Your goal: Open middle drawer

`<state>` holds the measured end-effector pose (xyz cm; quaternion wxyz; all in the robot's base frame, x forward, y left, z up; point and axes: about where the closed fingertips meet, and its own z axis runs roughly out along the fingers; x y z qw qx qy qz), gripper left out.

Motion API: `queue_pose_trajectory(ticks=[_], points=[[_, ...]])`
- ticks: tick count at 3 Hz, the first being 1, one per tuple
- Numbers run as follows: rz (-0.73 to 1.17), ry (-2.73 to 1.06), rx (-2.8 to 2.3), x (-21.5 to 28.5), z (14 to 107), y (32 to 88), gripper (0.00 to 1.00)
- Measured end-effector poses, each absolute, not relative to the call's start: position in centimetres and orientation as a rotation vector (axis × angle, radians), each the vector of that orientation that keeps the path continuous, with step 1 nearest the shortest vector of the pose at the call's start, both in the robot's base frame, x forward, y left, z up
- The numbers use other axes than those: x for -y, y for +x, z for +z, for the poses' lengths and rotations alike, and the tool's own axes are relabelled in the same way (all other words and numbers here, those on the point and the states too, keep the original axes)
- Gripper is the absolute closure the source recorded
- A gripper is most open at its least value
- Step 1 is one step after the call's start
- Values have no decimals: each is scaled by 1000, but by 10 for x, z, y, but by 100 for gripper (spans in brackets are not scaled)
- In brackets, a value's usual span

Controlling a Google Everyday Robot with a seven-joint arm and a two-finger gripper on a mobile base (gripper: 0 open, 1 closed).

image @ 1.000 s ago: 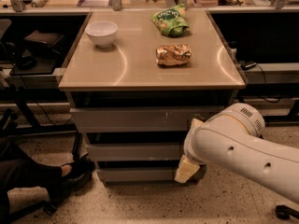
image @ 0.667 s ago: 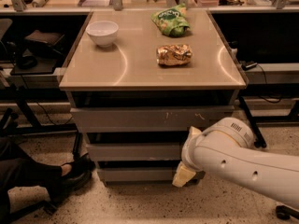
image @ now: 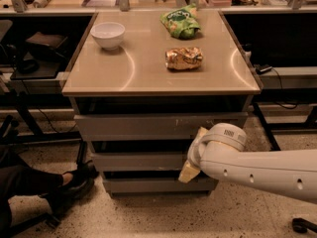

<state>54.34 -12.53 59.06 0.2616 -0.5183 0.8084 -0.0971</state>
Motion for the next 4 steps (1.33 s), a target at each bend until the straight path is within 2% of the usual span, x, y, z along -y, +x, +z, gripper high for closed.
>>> queue_pose_trajectory(ticks=[1, 2, 3, 4], points=[[-261, -1401, -2195, 126, 586, 542, 0], [-192, -1408, -2271, 131, 533, 533, 0], [-119, -1344, -2343, 137, 471, 541, 0], [-112, -1226, -2367, 141, 436, 573, 0]])
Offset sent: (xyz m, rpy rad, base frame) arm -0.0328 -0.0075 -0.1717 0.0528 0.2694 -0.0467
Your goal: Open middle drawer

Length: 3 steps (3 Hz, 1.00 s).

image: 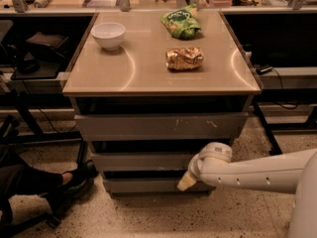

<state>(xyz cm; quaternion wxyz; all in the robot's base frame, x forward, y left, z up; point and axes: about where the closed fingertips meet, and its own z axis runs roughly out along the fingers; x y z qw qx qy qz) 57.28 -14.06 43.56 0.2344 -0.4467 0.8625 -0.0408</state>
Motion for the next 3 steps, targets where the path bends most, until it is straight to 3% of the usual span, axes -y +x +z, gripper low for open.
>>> queue_pose_trajectory(ticks=[2, 3], points=[[-232, -1039, -2302, 142, 421, 654, 0], [-258, -1064, -2272, 143, 422, 659, 0]])
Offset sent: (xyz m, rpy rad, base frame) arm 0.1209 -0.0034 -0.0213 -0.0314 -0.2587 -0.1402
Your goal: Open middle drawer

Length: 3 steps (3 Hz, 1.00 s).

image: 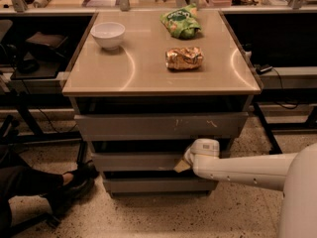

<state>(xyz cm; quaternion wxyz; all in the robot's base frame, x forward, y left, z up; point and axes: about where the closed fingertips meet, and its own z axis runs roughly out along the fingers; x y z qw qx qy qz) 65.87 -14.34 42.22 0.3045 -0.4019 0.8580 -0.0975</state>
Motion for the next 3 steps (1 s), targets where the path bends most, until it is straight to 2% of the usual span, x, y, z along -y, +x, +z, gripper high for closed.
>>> queue_pose_trajectory(ticks=[2, 3], points=[[-189, -1040, -2329, 151, 391, 660, 0], [-189, -1040, -2329, 151, 391, 660, 19]])
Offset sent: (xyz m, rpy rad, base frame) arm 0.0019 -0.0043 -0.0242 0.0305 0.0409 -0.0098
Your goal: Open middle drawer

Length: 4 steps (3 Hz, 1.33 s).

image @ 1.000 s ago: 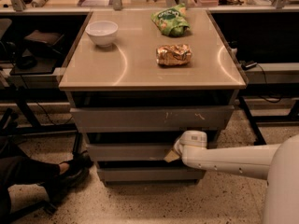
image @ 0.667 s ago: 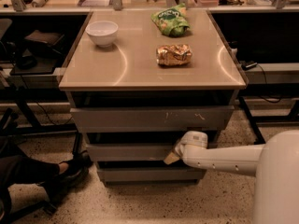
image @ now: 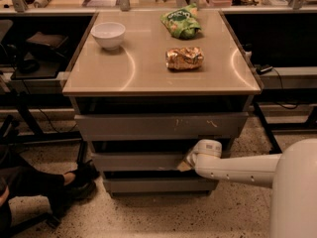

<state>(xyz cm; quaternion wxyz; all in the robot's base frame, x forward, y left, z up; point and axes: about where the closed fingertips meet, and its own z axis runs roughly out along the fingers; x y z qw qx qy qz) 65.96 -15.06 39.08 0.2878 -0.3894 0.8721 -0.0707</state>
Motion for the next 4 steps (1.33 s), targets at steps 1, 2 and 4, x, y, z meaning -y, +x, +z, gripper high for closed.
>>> queue_pose_trajectory(ticks=[1, 2, 4], points=[[-189, -1040, -2329, 151, 391, 660, 42], [-189, -1040, -2329, 151, 391, 659, 65], [-189, -1040, -2329, 155, 399, 660, 100]])
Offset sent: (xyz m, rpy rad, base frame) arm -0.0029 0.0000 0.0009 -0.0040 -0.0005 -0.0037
